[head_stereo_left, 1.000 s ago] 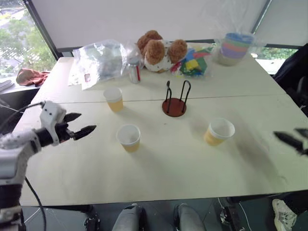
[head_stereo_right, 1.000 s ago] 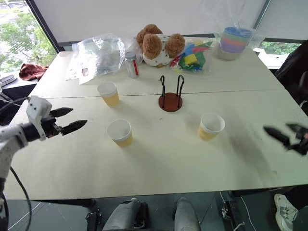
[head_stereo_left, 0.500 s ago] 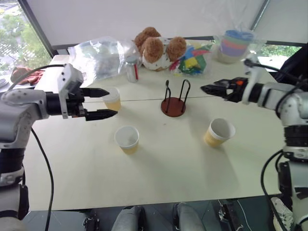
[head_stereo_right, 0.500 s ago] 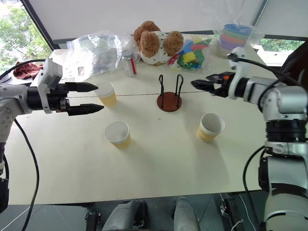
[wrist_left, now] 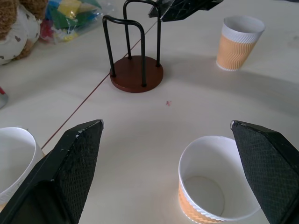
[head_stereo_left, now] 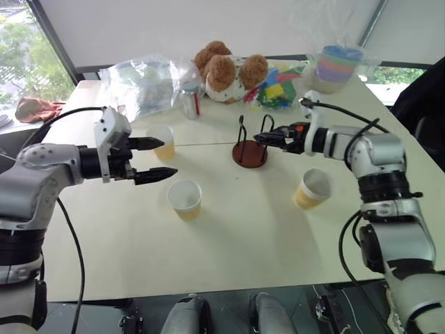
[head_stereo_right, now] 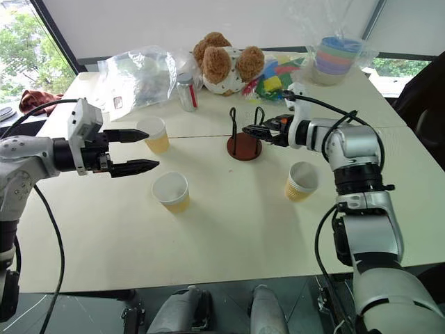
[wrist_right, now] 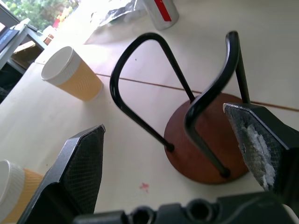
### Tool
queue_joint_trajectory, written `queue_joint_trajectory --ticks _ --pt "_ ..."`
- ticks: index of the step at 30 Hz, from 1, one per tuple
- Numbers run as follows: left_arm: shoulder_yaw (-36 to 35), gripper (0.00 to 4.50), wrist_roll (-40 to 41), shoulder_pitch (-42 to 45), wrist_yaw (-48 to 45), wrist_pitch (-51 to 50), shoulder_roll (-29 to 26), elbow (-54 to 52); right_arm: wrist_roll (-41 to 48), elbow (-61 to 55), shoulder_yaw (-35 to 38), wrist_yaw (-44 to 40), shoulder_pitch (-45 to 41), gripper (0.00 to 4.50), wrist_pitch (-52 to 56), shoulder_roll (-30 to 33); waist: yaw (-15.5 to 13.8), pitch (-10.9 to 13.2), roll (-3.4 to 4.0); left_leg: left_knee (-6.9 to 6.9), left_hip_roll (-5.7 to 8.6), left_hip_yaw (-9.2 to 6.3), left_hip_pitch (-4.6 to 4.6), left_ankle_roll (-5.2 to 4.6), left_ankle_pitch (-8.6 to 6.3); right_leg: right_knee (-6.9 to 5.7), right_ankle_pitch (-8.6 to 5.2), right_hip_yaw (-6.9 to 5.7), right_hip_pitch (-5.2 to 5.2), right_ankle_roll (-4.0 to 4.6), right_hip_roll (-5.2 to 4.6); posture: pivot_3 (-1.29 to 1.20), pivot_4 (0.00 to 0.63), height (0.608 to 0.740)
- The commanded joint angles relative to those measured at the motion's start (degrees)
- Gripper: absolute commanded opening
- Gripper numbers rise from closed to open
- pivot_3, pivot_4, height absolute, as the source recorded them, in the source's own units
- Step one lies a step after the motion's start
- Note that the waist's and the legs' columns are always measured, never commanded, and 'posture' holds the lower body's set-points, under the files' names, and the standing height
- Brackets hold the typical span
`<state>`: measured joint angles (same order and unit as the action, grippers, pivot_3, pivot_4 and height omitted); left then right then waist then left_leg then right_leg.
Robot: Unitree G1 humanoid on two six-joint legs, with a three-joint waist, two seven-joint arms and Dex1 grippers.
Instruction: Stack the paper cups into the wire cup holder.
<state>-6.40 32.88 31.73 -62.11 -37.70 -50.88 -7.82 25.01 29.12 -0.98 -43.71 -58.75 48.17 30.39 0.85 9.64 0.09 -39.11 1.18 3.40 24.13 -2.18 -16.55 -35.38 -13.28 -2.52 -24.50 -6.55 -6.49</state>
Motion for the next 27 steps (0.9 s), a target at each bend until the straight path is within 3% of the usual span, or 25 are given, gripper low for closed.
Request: queue_joint_trajectory --ticks 1,2,9,15,20,23,27 --pt "-0.75 4.5 -0.8 0.52 0.45 1.7 -0.02 -0.28 -2.44 2.93 0.26 -0.42 -2.57 3.91 -4.74 -1.17 -0.05 0.0 0.0 0.01 0.0 -0.01 0.0 0.0 0.0 0.0 0.0 -0.01 0.0 0.0 0.0 0.0 0.15 0.74" --pt "-0.7 4.5 -0.88 0.54 0.53 1.81 0.0 -0.24 -3.01 3.94 0.36 -0.29 -2.94 3.61 -5.81 -1.7 -0.03 0.0 0.0 0.01 0.0 -0.02 0.0 0.0 0.0 0.0 0.0 -0.02 0.0 0.0 0.0 0.0 0.15 0.74" --pt "-0.38 4.5 -1.61 0.52 1.02 2.37 0.47 0.01 -4.28 5.6 1.91 0.48 -4.41 0.04 -7.41 -3.58 0.13 0.01 0.01 -0.02 0.02 0.02 0.01 0.01 0.0 0.02 0.0 -0.02 0.0 0.0 -0.01 0.0 0.15 0.74" --pt "0.68 4.5 -2.67 1.86 0.73 3.28 1.15 1.42 -1.23 -7.12 5.31 5.11 -2.14 0.04 -0.39 -4.27 0.08 0.01 0.03 -0.01 0.0 0.0 0.01 0.03 0.02 0.0 0.0 -0.04 0.0 0.0 -0.01 0.0 0.15 0.74" --pt "1.37 4.5 -3.26 2.88 -0.24 3.77 1.09 2.64 1.75 -33.48 6.62 15.25 7.35 0.04 15.38 -5.91 -0.24 -0.01 -0.01 -0.01 0.01 -0.12 0.04 0.04 0.01 -0.08 0.0 -0.1 -0.01 0.0 -0.02 0.0 0.15 0.74" --pt "2.04 4.5 -3.6 3.82 -0.9 3.9 1.32 3.27 2.21 -49.09 8.34 23.84 14.05 0.04 27.33 -10.22 -0.19 -0.02 -0.02 -0.03 0.03 -0.17 0.05 0.04 0.01 -0.11 0.0 -0.16 0.01 0.0 -0.04 0.0 0.15 0.74" --pt "3.03 4.5 -3.98 5.36 -1.62 4.27 2.09 4.72 0.37 -58.54 11.0 31.86 16.47 0.04 35.62 -18.09 -0.03 -0.01 -0.01 -0.07 0.04 -0.1 0.05 0.1 0.06 -0.15 0.0 -0.16 -0.01 0.0 -0.05 0.0 0.15 0.74"
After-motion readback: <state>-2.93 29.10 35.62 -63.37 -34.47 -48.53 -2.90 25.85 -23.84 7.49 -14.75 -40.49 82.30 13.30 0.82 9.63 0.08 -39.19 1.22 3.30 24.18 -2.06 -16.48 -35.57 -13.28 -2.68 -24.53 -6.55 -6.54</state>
